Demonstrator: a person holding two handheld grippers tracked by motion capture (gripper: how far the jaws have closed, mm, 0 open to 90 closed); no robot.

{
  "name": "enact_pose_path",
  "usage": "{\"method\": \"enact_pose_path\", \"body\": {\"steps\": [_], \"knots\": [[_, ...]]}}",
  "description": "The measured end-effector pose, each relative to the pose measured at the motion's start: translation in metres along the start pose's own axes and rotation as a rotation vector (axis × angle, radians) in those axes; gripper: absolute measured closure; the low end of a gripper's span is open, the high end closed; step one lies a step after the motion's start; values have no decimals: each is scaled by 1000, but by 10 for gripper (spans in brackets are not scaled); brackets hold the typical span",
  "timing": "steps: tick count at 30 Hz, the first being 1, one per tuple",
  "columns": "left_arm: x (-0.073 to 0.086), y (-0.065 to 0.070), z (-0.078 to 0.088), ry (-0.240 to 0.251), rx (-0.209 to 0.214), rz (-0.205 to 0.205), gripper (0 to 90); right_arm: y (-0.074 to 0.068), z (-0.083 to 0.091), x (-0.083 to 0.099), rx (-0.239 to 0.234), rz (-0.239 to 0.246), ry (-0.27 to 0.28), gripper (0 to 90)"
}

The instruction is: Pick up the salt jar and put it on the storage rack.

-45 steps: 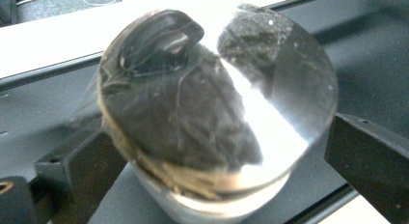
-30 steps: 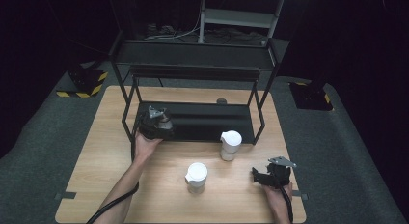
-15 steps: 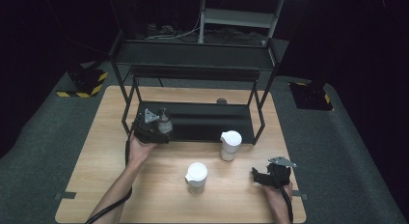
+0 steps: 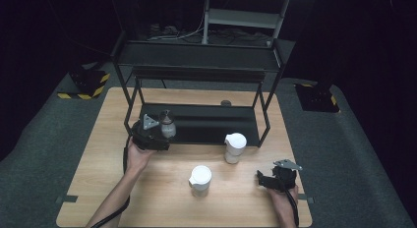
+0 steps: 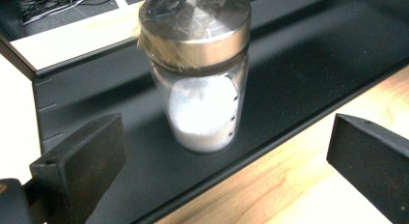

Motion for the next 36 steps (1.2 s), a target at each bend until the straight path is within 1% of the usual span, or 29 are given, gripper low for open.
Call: {"method": "enact_pose_path", "body": {"steps": [4, 10, 14, 22, 24, 25, 26, 28, 36], "knots": [[4, 0, 3, -3, 9, 4, 6, 0, 0, 0, 0, 0, 0, 73], [11, 0, 6, -6, 12, 4, 6, 0, 0, 0, 0, 0, 0, 73], [15, 2, 7, 0, 17, 11, 6, 0, 0, 0, 0, 0, 0, 73], [22, 5, 12, 4, 13, -5, 8, 0, 0, 0, 0, 0, 0, 73], [25, 5, 13, 8, 20, 1, 9, 0, 0, 0, 0, 0, 0, 73], [27, 4, 13, 7, 32, 7, 9, 0, 0, 0, 0, 0, 0, 73], [27, 4, 13, 7, 32, 7, 9, 0, 0, 0, 0, 0, 0, 73], [31, 4, 13, -2, 42, 10, 9, 0, 0, 0, 0, 0, 0, 74], [39, 6, 13, -16, 39, 9, 8, 0, 0, 0, 0, 0, 0, 73]]}}
Point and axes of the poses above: each handheld gripper's, and its own axes: z roughly backward along the jaws, x roughly out of its underside, y roughly to its right, the point moved 4 cm from there along -z, roughly forward along the jaws, and after that the axes turned 15 degrees about -y, right-handed, at the moved point
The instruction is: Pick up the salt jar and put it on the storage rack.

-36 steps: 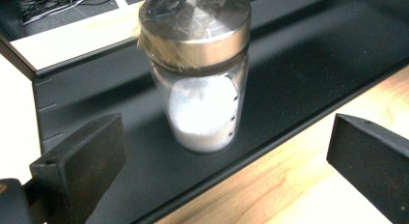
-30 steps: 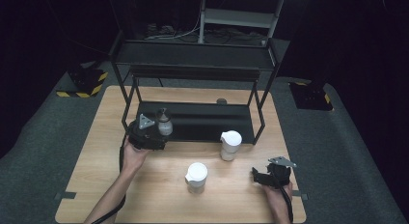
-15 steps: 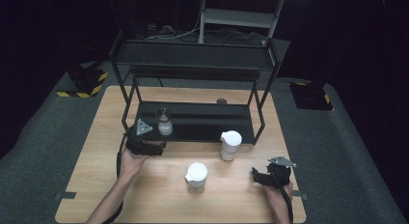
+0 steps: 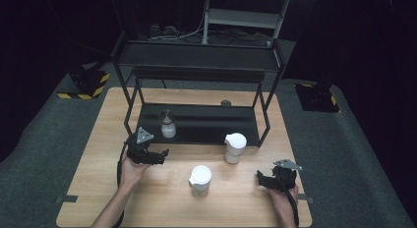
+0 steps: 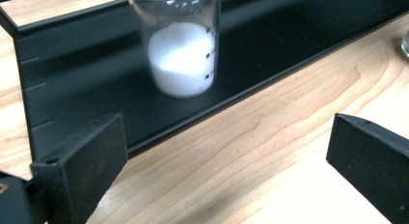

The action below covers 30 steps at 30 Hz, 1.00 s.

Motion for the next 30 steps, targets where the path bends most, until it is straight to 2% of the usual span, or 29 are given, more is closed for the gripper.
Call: {"method": "enact_pose_path", "body": {"steps": [7, 21, 30], "knots": [[6, 2, 1, -3, -3, -5, 7, 0, 0, 0, 0, 0, 0, 73], [21, 3, -2, -9, 11, 29, 6, 0, 0, 0, 0, 0, 0, 73], [22, 8, -7, -24, 5, 14, 6, 0, 0, 0, 0, 0, 0, 73]]}}
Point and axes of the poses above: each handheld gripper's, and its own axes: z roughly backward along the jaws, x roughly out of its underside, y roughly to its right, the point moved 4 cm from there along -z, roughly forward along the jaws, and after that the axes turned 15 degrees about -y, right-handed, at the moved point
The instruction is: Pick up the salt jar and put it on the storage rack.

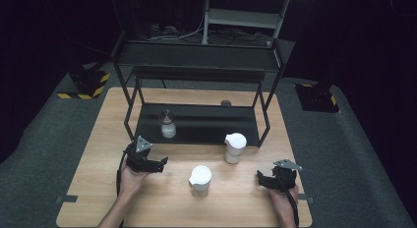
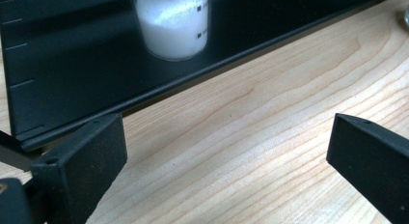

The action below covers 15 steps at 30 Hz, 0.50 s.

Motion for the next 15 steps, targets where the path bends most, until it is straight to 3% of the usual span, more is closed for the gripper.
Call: {"method": "enact_pose_path", "body": {"steps": [15], "knots": [[5, 3, -6, -19, -7, -3, 8, 0, 0, 0, 0, 0, 0, 73]]}}
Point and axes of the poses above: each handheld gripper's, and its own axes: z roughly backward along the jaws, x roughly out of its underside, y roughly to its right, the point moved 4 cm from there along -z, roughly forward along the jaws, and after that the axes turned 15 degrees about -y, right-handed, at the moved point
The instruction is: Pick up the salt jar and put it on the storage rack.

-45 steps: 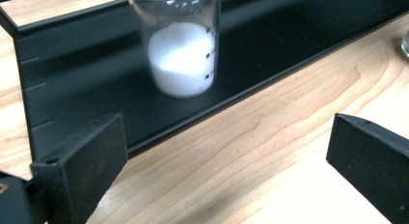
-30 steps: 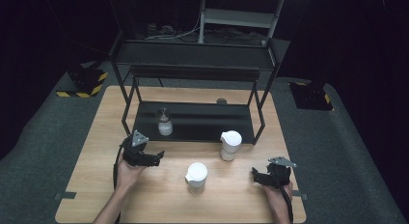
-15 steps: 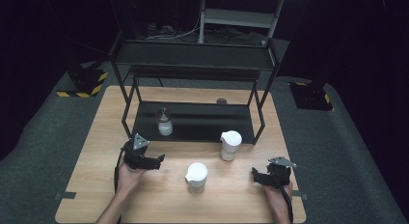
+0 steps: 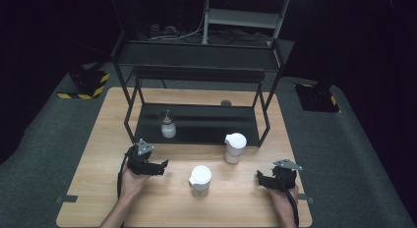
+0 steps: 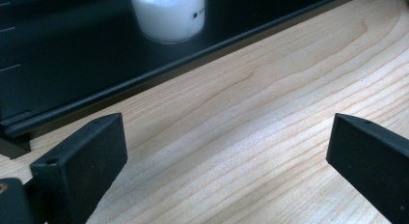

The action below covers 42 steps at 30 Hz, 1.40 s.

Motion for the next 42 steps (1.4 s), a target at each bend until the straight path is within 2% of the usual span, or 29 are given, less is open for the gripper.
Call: {"method": "enact_pose_path", "body": {"steps": [17, 42], "knots": [[3, 3, -8, -28, -7, -11, 8, 0, 0, 0, 0, 0, 0, 73], [10, 1, -14, -48, -14, 6, 8, 0, 0, 0, 0, 0, 0, 73]]}}
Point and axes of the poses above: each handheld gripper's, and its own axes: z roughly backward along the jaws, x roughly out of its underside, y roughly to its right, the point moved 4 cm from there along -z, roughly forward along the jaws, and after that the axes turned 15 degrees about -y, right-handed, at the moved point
